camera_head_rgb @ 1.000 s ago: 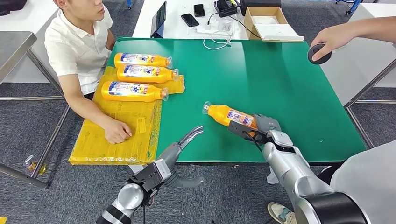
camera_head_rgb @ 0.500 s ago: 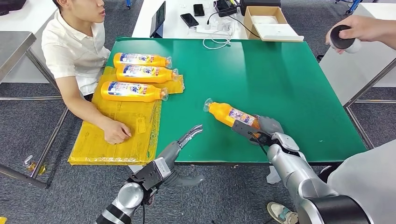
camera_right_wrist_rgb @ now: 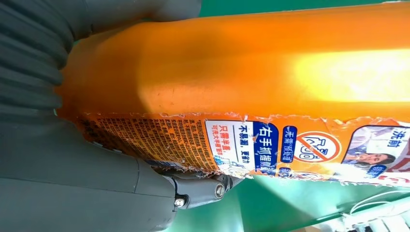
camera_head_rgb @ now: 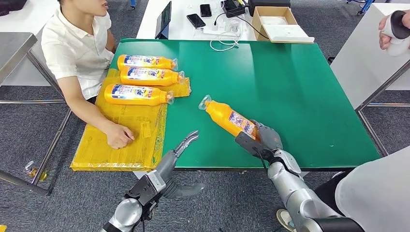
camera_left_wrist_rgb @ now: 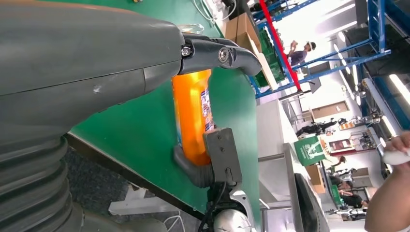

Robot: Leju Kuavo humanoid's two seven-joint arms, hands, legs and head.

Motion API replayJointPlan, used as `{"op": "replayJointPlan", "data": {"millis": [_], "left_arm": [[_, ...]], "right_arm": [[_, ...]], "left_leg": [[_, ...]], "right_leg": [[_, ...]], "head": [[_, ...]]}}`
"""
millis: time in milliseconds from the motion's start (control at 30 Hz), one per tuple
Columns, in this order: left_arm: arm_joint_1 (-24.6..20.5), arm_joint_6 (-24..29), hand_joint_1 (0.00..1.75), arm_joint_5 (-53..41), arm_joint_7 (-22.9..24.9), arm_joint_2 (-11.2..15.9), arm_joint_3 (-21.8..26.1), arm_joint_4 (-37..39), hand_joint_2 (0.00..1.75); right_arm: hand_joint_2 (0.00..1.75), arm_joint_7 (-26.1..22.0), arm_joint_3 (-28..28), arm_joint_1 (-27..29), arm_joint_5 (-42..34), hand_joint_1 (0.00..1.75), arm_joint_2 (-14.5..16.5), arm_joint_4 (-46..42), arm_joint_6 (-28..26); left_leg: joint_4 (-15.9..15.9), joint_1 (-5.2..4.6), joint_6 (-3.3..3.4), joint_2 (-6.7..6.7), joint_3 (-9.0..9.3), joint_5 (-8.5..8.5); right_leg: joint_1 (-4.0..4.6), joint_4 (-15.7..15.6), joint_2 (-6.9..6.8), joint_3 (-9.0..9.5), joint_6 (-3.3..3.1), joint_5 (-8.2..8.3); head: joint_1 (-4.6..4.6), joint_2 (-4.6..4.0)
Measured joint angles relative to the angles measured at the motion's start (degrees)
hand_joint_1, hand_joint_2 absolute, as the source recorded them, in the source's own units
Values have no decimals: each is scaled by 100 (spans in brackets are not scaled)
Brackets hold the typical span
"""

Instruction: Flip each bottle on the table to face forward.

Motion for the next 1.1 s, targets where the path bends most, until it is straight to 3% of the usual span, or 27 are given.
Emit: {"op": "replayJointPlan", "data": {"millis": [67,133,200,267,467,633,833,1100], "left_arm": [[38,62,0,34,-15,2,30,-39,175],[139,203,0,136,-43,-3,138,-134,175],[281,345,0,325,-58,-15,301,-281,175],[439,442,0,587,-70,-37,472,-454,175],[817,504,0,1237,16,-105,831,-828,175],[993,96,0,2233,735,-98,888,-876,175],[996,-93,0,2911,1056,-101,891,-700,175],[837,-268,0,3074,1106,-111,891,-588,175]], "right_arm": [[175,-210,-49,42,-150,175,32,-44,-1],[175,-742,-128,204,-516,175,126,-191,-1],[175,-1287,-191,530,-1011,175,293,-543,-6],[175,-1531,-195,957,-1520,173,482,-1109,-51],[175,-1506,91,2061,-2329,175,770,-2798,-645],[175,-1737,294,2557,-2628,175,901,-3817,-979],[175,-1881,932,2817,-2568,175,1075,-4591,-866],[175,-1979,1682,2846,-2600,175,1161,-4732,-724]], "left_leg": [[0,0,0,0,0,0],[0,0,0,1,-3,0],[0,2,-1,-3,-9,0],[0,7,-2,-13,-16,-1],[-2,11,-7,-26,-44,-5],[-2,2,-5,-26,-48,-7],[-2,5,-7,-20,-45,-5],[-2,8,-7,-21,-47,-5]], "right_leg": [[0,0,0,1,0,0],[1,1,0,-3,0,0],[4,2,-1,-9,0,-1],[9,2,-6,-14,-3,-5],[10,2,-14,-34,-13,-15],[2,0,-14,-39,-12,-14],[6,1,-12,-42,-12,-12],[7,2,-12,-41,-12,-13]], "head": [[1,0],[0,0],[-2,0],[-3,0],[-1,0],[0,0],[-1,0],[0,0]]}}
